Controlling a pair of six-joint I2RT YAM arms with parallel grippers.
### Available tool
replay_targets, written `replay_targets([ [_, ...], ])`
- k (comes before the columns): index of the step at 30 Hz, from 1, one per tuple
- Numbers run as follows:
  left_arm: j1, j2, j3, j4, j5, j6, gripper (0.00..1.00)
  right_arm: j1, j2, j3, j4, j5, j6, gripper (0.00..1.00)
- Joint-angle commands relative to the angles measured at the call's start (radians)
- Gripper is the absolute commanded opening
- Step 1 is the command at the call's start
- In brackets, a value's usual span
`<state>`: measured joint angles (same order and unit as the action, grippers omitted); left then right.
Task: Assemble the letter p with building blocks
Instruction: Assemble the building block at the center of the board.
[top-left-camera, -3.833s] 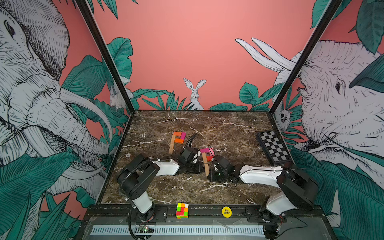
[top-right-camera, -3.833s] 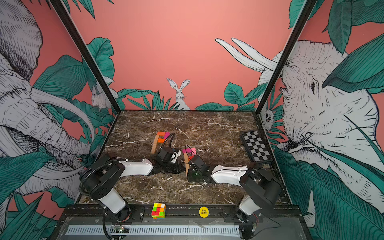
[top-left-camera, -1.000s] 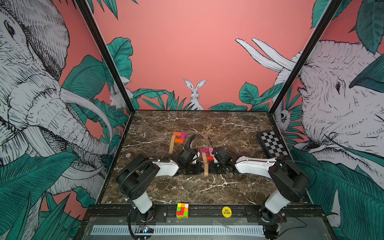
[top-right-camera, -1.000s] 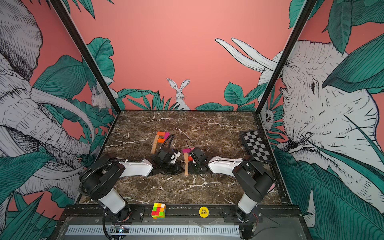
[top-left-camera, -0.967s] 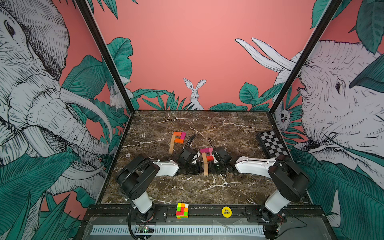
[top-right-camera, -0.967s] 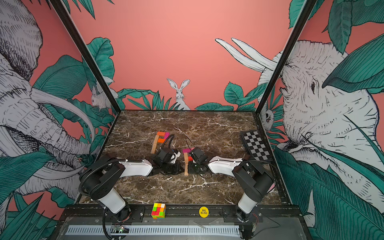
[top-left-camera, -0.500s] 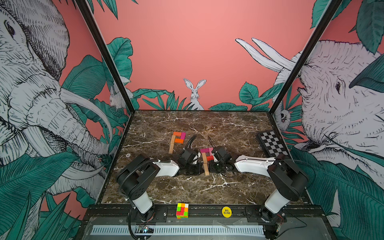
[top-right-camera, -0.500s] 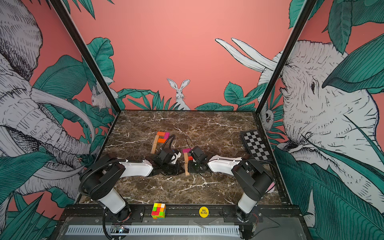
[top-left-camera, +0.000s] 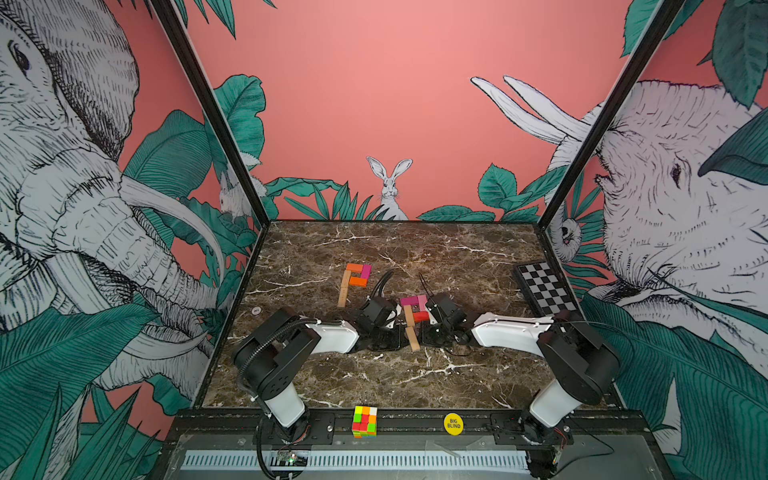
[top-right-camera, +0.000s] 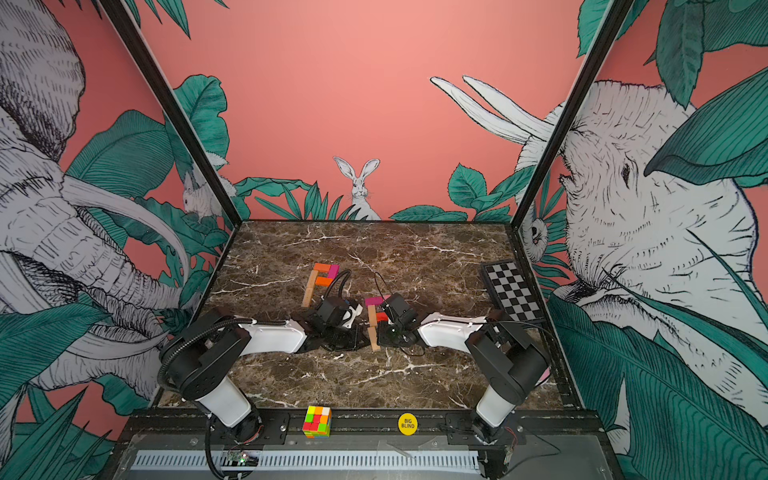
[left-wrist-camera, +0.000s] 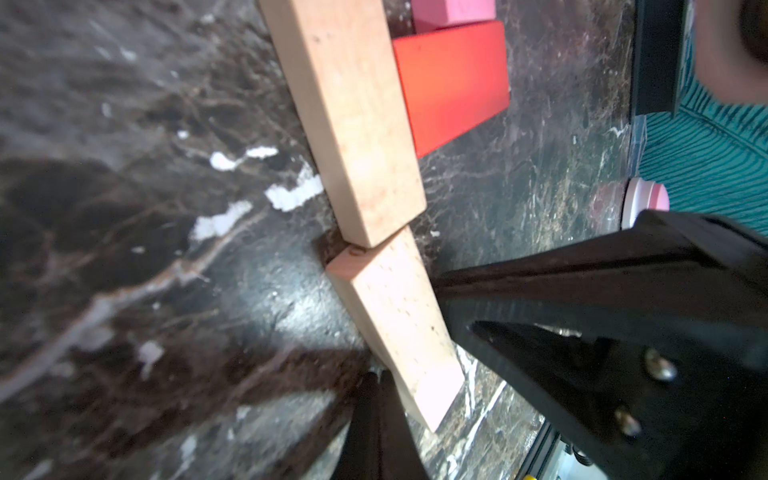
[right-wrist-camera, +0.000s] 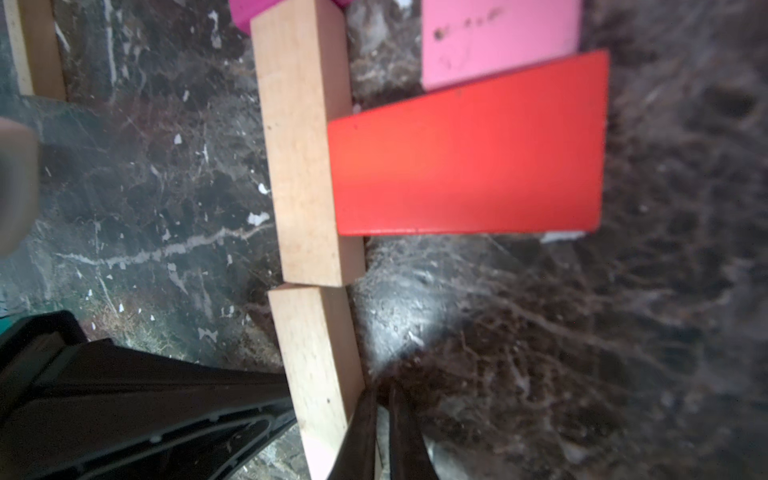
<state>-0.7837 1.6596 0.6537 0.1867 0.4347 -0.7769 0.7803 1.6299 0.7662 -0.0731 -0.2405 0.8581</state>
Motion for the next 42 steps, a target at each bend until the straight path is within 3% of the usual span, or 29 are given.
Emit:
replay_targets([
  [1, -0.005, 0.011, 0.009, 0.001, 0.001, -0.009, 0.00, -0.001, -0.021, -0.027, -0.016, 0.013, 0.013, 0.11],
  [42, -0.006, 0.007, -0.016, 0.018, -0.005, -0.024, 0.00, -0.004, 0.016, 0.024, -0.072, 0.046, -0.018, 0.11],
])
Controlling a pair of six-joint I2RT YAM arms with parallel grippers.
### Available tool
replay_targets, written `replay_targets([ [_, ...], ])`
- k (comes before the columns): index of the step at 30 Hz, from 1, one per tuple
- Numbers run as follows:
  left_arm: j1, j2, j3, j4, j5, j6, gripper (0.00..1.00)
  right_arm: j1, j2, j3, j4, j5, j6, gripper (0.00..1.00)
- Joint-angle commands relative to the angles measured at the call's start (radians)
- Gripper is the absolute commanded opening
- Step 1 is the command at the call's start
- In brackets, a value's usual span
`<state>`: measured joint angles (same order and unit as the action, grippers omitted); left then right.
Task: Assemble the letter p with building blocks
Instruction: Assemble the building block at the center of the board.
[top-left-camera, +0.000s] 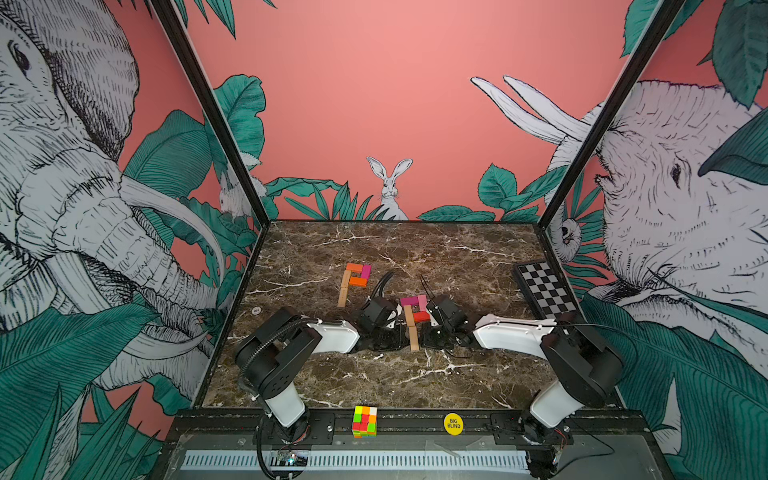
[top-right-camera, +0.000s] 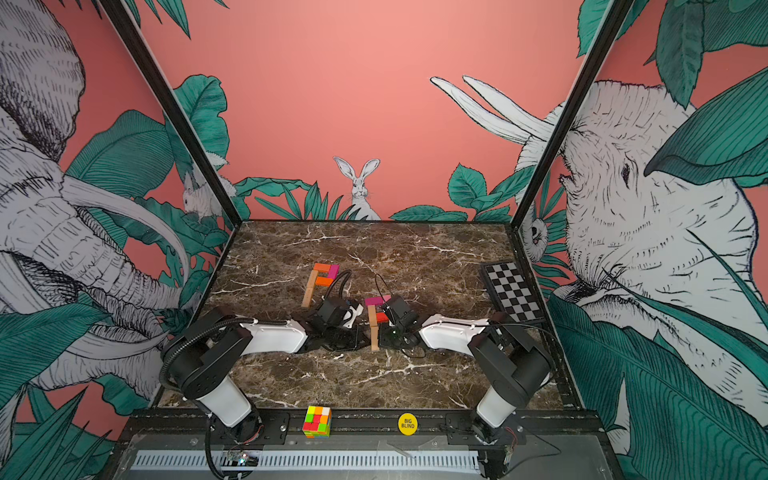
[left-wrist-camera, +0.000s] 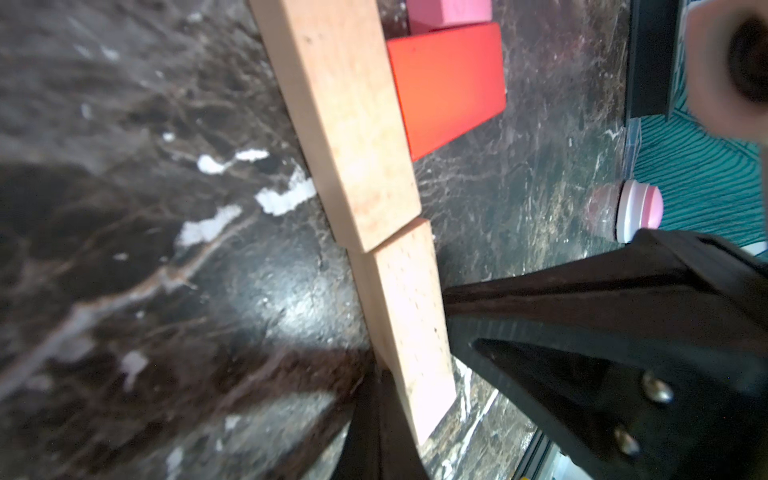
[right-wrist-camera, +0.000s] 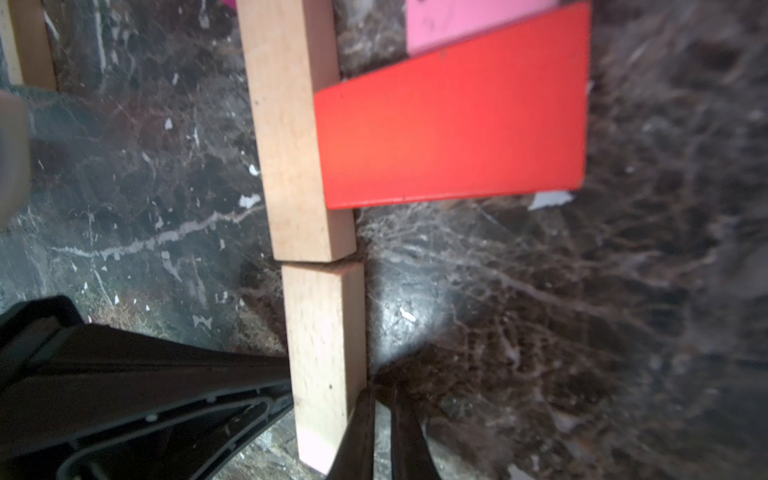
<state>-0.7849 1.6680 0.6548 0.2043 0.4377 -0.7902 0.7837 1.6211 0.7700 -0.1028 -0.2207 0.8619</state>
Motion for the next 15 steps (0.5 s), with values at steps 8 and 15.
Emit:
replay_targets([
  [8, -0.005, -0.027, -0.029, -0.014, -0.021, -0.010, 0.00, -0.018, 0.055, 0.069, -0.049, 0.014, -0.041, 0.11],
  [15, -0.005, -0.012, -0.024, -0.010, -0.013, -0.006, 0.00, -0.019, 0.066, 0.078, -0.051, 0.013, -0.041, 0.11],
])
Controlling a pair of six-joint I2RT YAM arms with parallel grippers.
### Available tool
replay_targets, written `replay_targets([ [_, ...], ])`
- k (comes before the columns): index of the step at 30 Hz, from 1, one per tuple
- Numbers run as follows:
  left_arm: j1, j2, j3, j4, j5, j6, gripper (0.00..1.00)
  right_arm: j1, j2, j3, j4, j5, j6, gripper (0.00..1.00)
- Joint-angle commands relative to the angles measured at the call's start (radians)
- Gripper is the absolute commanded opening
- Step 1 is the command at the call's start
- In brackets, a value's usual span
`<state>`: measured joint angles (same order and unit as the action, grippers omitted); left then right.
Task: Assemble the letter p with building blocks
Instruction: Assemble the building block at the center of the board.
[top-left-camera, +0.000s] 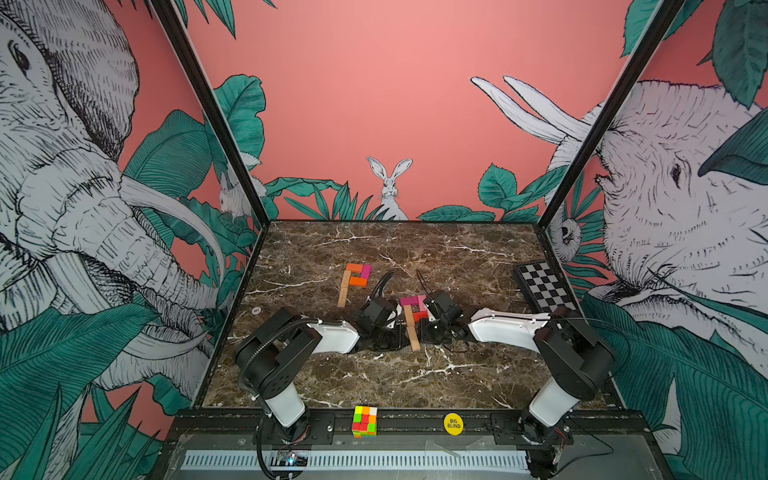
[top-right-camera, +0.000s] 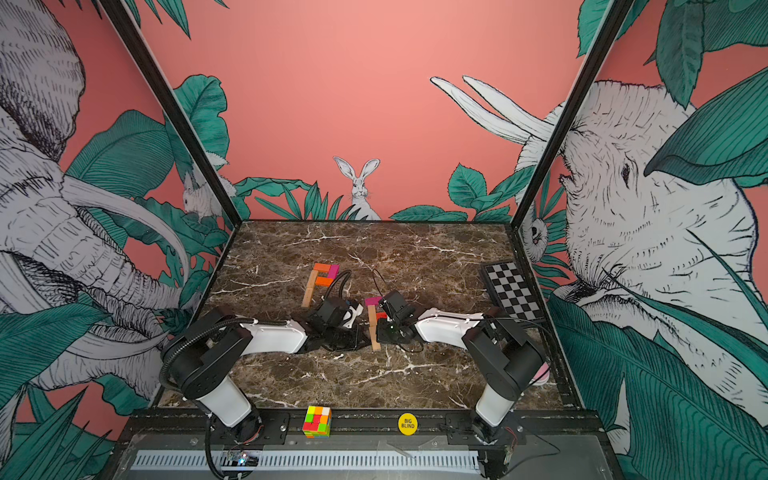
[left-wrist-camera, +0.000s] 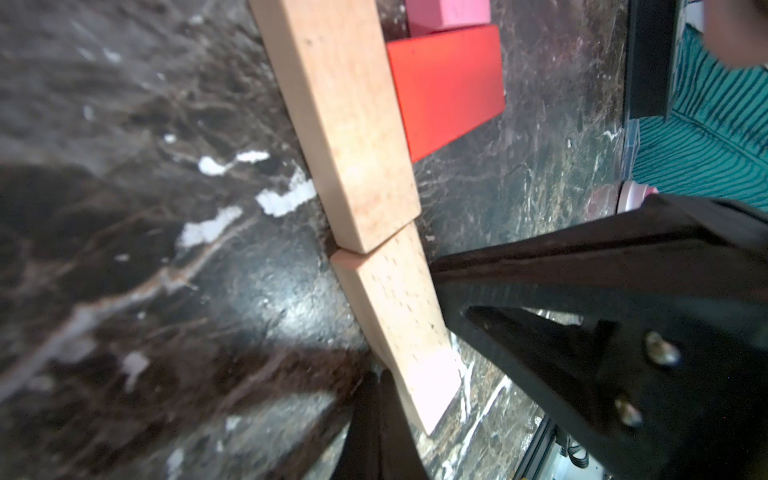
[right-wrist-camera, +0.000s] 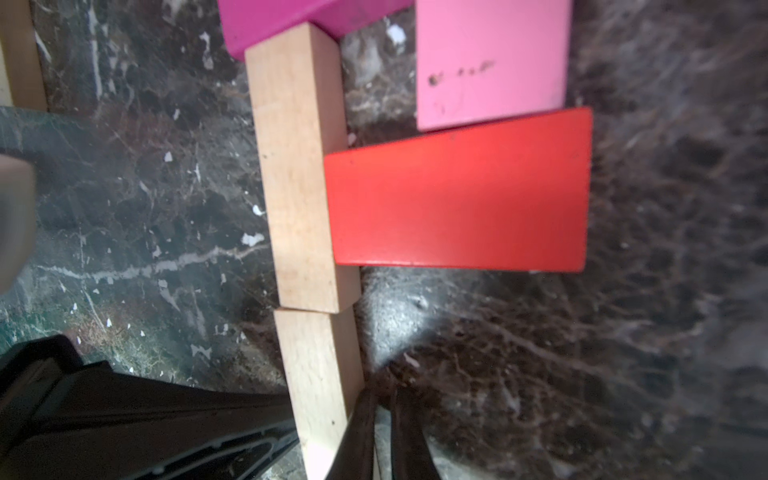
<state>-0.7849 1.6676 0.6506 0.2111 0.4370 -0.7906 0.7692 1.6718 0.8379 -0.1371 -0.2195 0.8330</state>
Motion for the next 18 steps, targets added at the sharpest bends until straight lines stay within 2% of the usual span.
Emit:
replay_targets([
  [1, -0.005, -0.008, -0.018, -0.016, -0.011, -0.006, 0.00, -0.004, 0.016, 0.009, -0.016, 0.010, -0.014, 0.11],
  [18, -0.005, -0.001, 0.006, -0.042, -0.027, -0.002, 0.00, -0.004, -0.015, -0.038, 0.002, 0.010, 0.005, 0.11],
])
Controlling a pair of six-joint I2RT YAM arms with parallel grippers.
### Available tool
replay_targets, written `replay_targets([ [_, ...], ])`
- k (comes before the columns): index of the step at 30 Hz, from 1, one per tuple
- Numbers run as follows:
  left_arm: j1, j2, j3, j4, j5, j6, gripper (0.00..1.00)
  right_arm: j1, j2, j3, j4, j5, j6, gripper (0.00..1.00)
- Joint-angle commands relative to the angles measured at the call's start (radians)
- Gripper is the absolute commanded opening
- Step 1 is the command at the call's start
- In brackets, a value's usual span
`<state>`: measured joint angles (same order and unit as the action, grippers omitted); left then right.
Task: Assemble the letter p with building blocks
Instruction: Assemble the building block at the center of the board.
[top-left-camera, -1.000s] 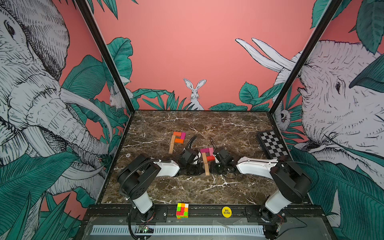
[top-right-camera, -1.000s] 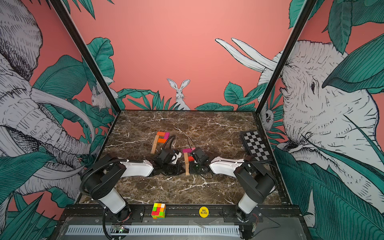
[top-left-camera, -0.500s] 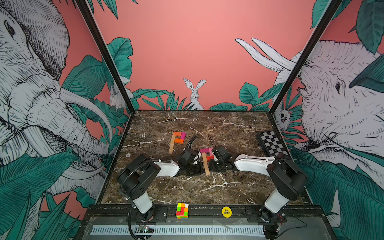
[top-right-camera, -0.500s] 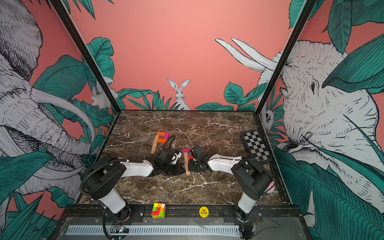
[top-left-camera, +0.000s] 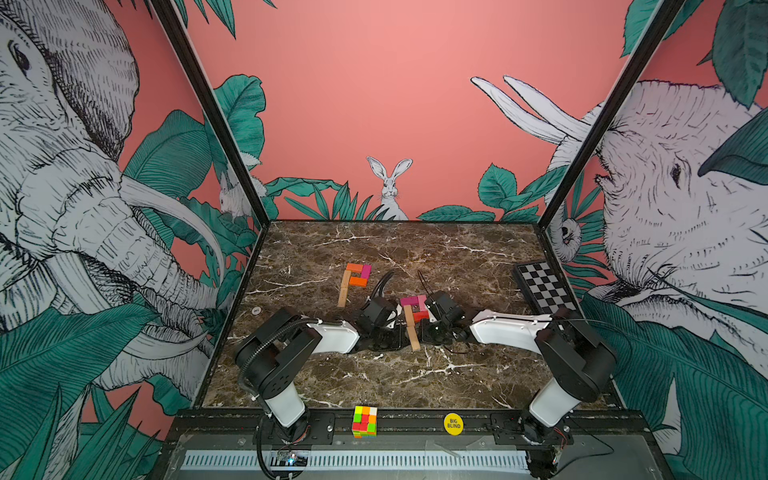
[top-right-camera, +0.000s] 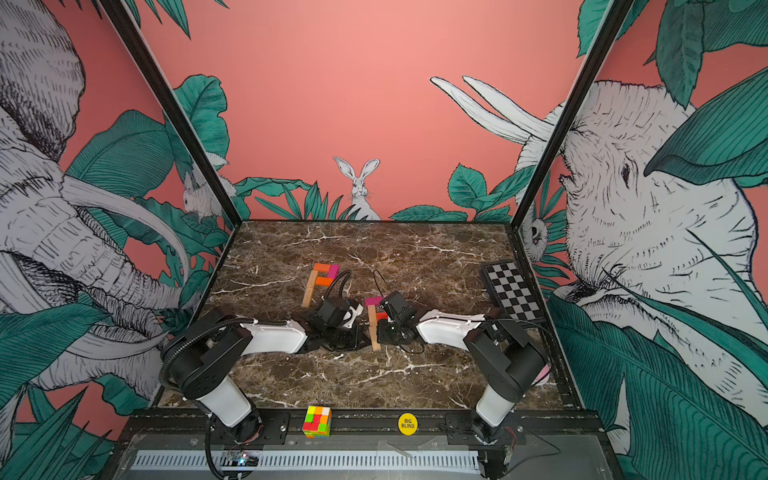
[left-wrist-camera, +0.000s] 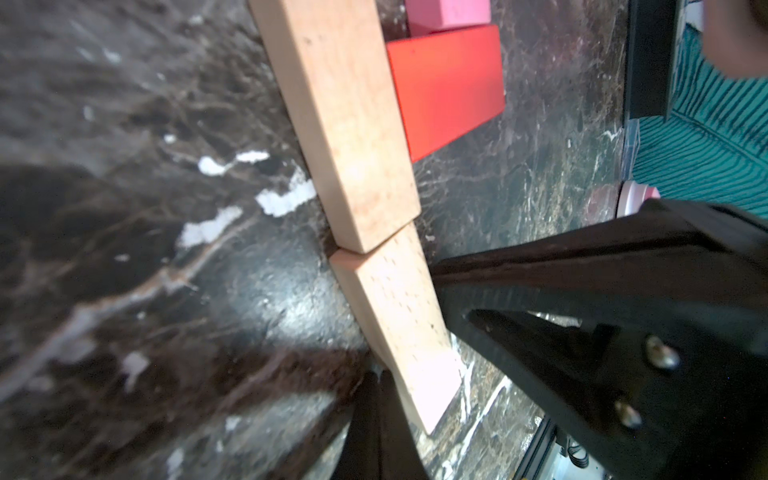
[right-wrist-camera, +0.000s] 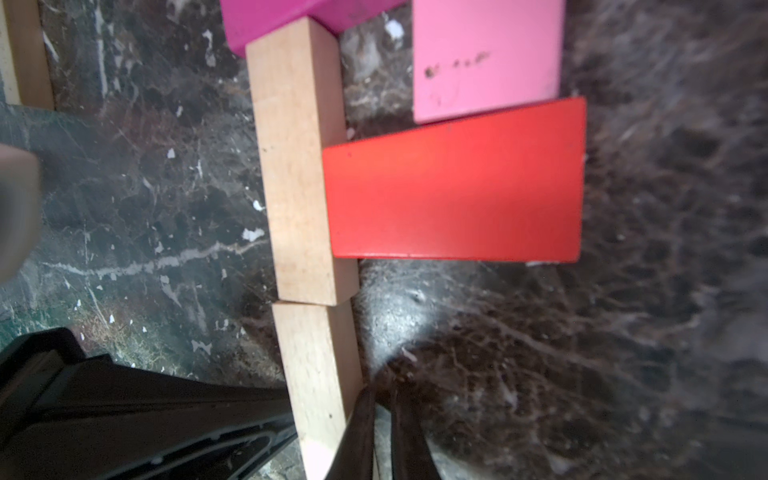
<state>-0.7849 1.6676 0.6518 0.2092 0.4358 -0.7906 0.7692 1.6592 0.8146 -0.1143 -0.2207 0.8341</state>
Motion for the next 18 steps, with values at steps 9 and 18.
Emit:
replay_targets([
  [9, 0.016, -0.022, 0.018, -0.098, -0.054, 0.020, 0.00, -0.004, -0.003, -0.022, -0.016, 0.008, 0.002, 0.11],
  [18, 0.032, -0.009, 0.043, -0.129, -0.056, 0.039, 0.00, -0.004, -0.028, -0.043, -0.017, 0.016, 0.010, 0.11],
])
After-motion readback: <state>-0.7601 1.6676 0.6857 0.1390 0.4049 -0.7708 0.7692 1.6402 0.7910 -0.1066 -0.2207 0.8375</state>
